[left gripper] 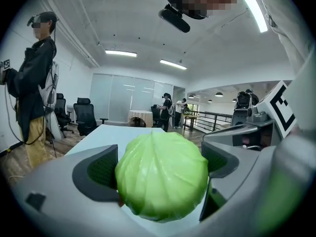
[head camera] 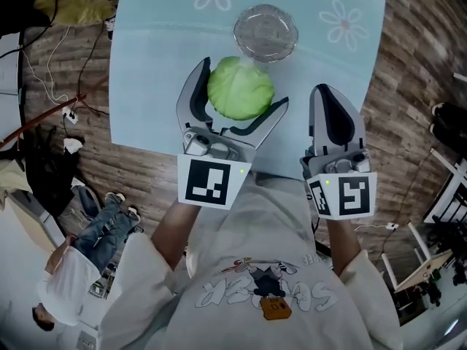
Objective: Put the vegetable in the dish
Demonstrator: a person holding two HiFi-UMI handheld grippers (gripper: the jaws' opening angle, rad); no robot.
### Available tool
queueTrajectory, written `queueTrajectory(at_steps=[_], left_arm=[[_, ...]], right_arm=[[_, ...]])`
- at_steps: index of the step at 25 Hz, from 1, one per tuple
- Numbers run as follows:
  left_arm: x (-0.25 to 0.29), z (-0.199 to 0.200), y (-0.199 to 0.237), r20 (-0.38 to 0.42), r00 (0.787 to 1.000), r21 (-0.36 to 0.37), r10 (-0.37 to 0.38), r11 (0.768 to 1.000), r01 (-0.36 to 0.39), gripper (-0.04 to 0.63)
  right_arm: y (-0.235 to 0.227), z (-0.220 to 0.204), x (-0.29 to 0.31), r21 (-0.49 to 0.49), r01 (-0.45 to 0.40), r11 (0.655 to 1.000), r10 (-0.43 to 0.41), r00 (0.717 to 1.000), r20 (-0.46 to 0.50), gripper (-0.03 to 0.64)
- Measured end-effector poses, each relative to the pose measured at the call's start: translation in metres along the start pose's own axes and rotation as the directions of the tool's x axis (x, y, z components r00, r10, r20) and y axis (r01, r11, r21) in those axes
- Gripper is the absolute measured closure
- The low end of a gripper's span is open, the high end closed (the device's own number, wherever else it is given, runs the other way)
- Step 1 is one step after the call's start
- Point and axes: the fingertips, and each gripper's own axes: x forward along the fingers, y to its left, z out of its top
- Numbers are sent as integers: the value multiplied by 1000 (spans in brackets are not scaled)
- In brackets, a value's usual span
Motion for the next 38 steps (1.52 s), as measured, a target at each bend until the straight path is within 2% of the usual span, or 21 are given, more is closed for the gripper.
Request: queueTrajectory(at_steps=[10, 20, 25, 29, 33, 36, 38], left_arm=[[64, -40, 18, -48, 999, 10, 8, 1000, -8, 58], [108, -81, 40, -86, 996, 17, 10, 1000, -9, 58], [127, -98, 39, -113, 994, 66, 8, 998, -1, 58], [136, -117, 39, -157, 987, 37, -14, 999, 20, 58], [150, -127, 39, -176, 984, 55, -21, 998, 31, 58], [160, -132, 39, -191, 981, 29, -27, 999, 33, 58], [165, -133, 38, -200, 979, 40, -32, 998, 41, 58]], right_arm=[[-23, -38, 34, 68, -4, 998, 8, 998, -66, 594], [-30, -68, 60, 87, -4, 996, 13, 994, -108, 594], [-38, -79, 70, 91, -2, 996, 13, 993, -121, 594], [-38, -88, 80, 103, -3, 995, 17, 991, -133, 594], [-43, -94, 90, 116, 2, 993, 14, 990, -138, 594], [-47, -98, 95, 125, 5, 992, 13, 989, -147, 594], [-47, -101, 97, 130, 7, 991, 13, 988, -154, 594]])
